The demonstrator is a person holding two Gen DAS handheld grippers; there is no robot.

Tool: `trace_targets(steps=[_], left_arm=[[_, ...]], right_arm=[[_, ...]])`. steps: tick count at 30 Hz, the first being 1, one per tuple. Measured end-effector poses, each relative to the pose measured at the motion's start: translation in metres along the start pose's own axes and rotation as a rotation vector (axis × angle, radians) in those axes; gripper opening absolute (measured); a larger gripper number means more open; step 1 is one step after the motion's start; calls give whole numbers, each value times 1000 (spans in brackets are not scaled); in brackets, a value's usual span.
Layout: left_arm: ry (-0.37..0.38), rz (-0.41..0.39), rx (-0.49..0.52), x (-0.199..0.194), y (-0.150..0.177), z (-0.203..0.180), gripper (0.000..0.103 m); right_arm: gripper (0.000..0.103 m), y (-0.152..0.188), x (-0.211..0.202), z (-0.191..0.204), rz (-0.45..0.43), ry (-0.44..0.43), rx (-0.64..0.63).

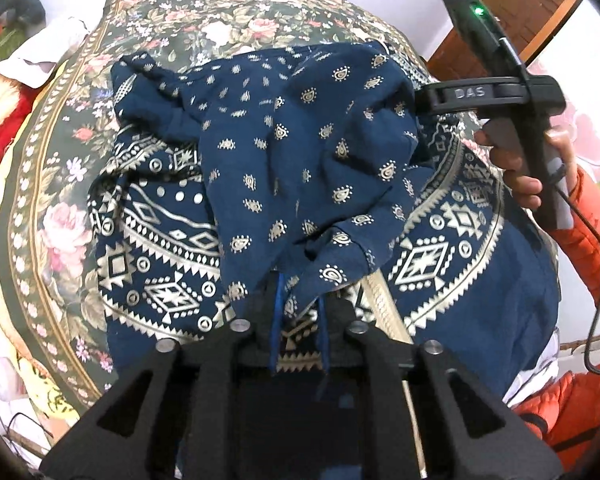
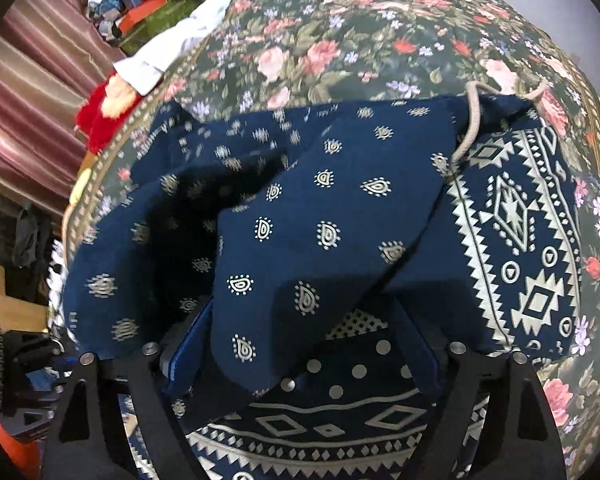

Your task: Fold large clothes

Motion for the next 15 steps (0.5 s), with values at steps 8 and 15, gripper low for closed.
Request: trace_targets(steps=[8, 15], left_arm=[[-30, 18, -13, -3, 15, -2, 55], [-133, -70, -121, -30, 8, 32, 55]], right_arm=[[84, 25, 7, 16, 3, 227, -250], [85, 38, -20, 6, -8, 222, -222]])
Point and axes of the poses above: each gripper's, at about its wrist camera, not at the fingertips, and x roughly the way its jaws point, z to its left, y to its underside, the point moved 4 cm from there along x, roughly the way its jaws point, and after that the axes turned 1 degree about -z, right-handed, at the moved point
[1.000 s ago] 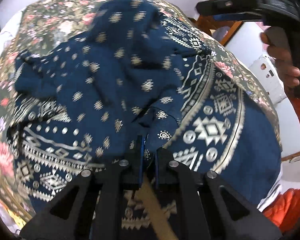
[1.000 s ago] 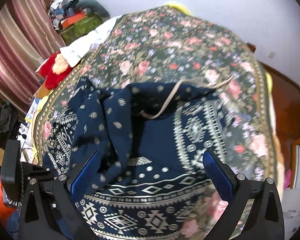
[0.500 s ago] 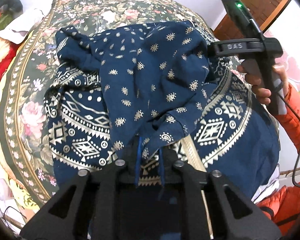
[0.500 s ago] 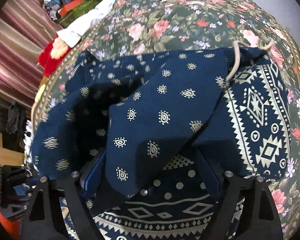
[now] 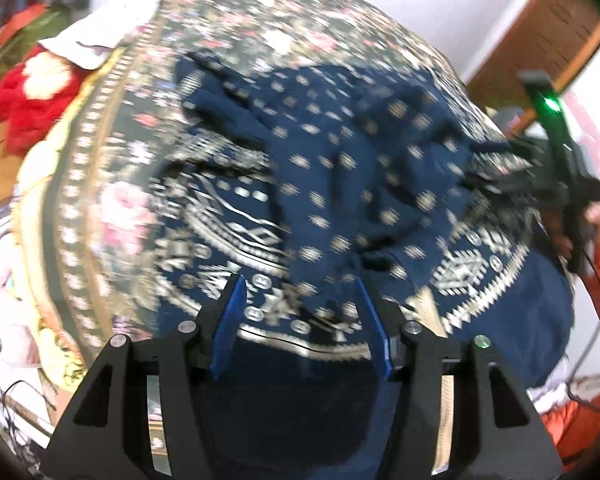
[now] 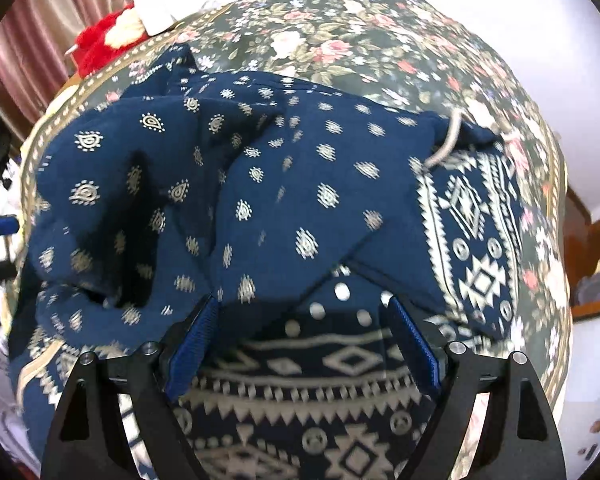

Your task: Fold large clothes

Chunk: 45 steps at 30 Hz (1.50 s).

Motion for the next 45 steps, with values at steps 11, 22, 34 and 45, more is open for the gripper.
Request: trace_targets(steps=[11, 22, 34, 45], left_arm=[[-137, -86, -97, -30, 12, 41, 55], [-214, -51, -149, -28, 63, 66, 55], [-102, 57, -395, 25, 150, 87, 55], [-73, 9, -260, 23, 129, 29, 21]], right_arm=[[85, 48, -99, -27, -114, 18, 93], [85, 136, -137, -25, -137, -38, 231], [86, 183, -110, -1, -164, -112, 352], [27, 165, -108, 17, -215, -98, 268]])
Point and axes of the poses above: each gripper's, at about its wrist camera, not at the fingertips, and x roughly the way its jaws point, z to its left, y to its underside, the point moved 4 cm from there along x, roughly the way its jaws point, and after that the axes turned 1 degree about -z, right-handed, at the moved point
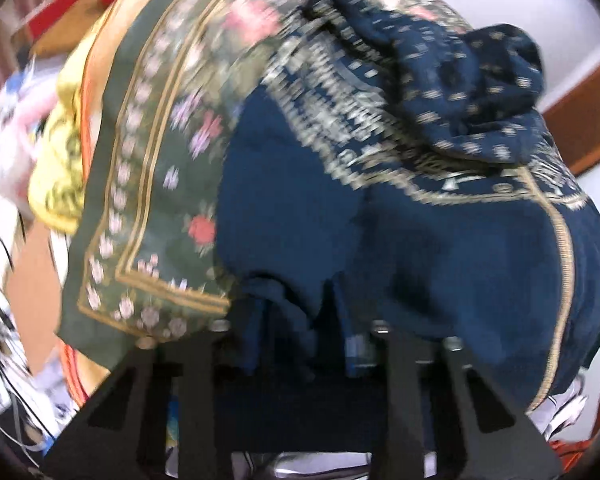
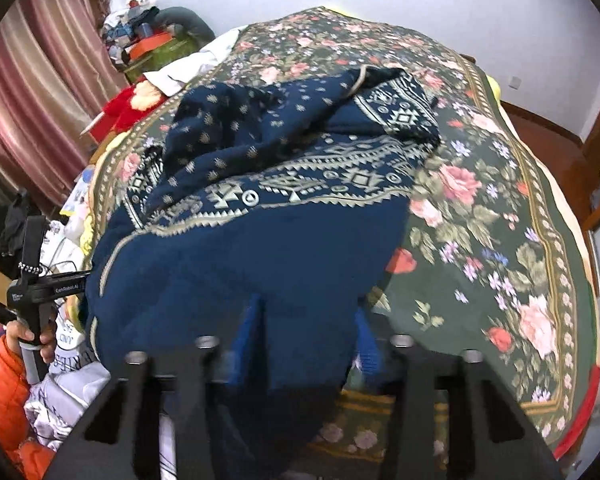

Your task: Fold large clothes

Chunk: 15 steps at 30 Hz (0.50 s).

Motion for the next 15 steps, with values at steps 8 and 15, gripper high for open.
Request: trace_targets(steps=[8, 15], left_arm=[[102, -163, 128, -57, -43, -66, 5], [268, -257, 143, -100, -114, -103, 4]], right_arm=[[10, -23, 5, -10, 10, -139, 101], [9, -69, -7, -3, -71, -188, 77]])
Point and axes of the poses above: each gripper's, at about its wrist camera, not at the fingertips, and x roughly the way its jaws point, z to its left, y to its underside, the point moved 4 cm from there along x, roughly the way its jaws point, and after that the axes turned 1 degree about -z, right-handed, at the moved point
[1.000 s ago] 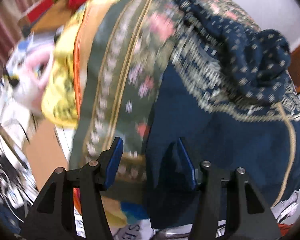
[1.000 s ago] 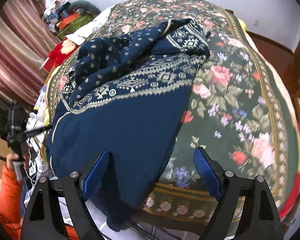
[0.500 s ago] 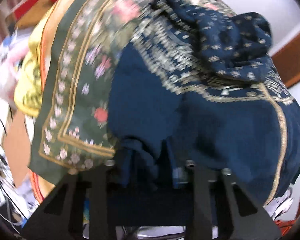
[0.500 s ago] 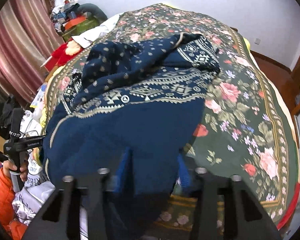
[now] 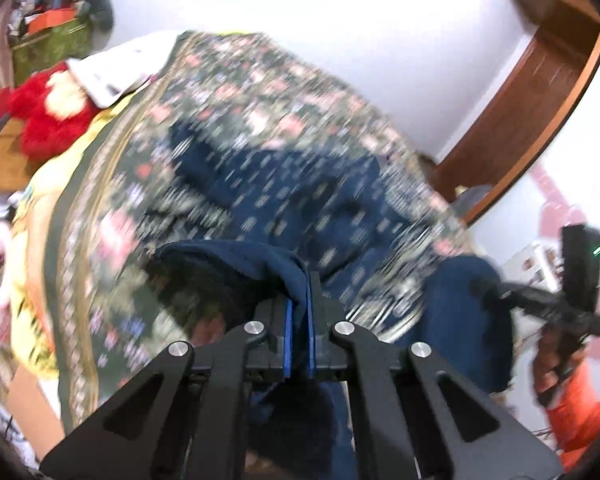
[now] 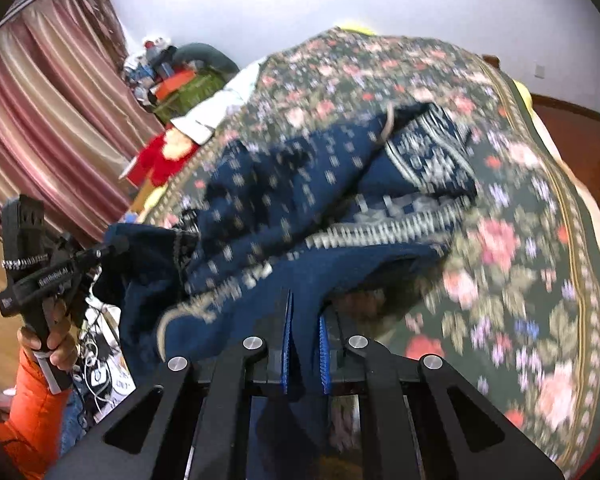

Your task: Fold large clothes

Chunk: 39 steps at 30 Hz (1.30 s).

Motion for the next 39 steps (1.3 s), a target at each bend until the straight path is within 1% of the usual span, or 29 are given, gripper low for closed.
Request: trace_targets(steps=[2, 4, 8, 12, 14, 16, 17, 18, 20, 21, 23, 24, 25, 27, 29, 31, 32, 33, 34, 35, 36, 37, 39], left_arm=[[27, -24, 0, -2, -22, -8, 4], [23, -45, 8, 1, -43, -9, 4], [-31, -87, 15, 17, -80, 4, 4], [-89, -108, -69, 42, -115, 40, 4], [-140, -119, -114, 58, -129, 62, 4], [-232, -130, -122, 76, -140, 84, 4], [-295, -124, -117, 90, -144, 96, 4], [-328, -114, -118, 99, -144, 105, 4], [-393, -64, -140, 126, -140, 129, 4], [-420, -22, -162, 143, -134, 146, 4], [-445, 27, -173, 163, -124, 163, 4], [-455, 52, -165, 173, -117, 170, 4], [-464, 60, -149, 178, -113, 171, 5], [-496, 68, -83, 186, -109, 166, 5], [-523, 77, -34, 189, -109, 160, 5], [-520, 96, -30, 190, -111, 161, 5], [-516, 105, -37, 189, -112, 164, 6], [-513, 112, -42, 188, -113, 166, 6], [-499, 119, -43, 185, -113, 166, 8], [-484, 119, -43, 179, -114, 166, 8], [-479, 114, -42, 175, -115, 162, 8], [-472, 114, -41, 170, -118, 158, 9], [-453, 119, -29, 156, -122, 146, 14]], right_arm=[[9, -17, 1, 2, -31, 1, -12], [9, -36, 5, 1, -62, 17, -21], [9, -75, 20, -13, -92, 67, -30], [9, -116, 52, -48, -81, 117, 25], [9, -132, 70, -66, -71, 144, 59], [9, -148, 92, -89, -48, 169, 103], [9, -155, 107, -102, -33, 191, 125], [9, -158, 118, -112, -15, 207, 136], [9, -161, 140, -128, 33, 213, 153], [9, -160, 146, -134, 48, 206, 154], [9, -159, 155, -144, 74, 161, 155], [9, -159, 155, -149, 81, 125, 157], [9, -158, 153, -152, 85, 100, 160], [9, -159, 147, -156, 101, 52, 172], [9, -161, 138, -161, 109, 47, 180], [9, -163, 128, -163, 105, 51, 186], [9, -165, 120, -166, 85, 108, 180], [9, -169, 106, -175, 51, 243, 156], [9, -172, 95, -181, 28, 325, 136], [9, -173, 87, -185, 20, 343, 127], [9, -173, 79, -189, 25, 333, 131], [9, -170, 71, -190, 36, 307, 142], [9, -162, 61, -181, 52, 260, 124]])
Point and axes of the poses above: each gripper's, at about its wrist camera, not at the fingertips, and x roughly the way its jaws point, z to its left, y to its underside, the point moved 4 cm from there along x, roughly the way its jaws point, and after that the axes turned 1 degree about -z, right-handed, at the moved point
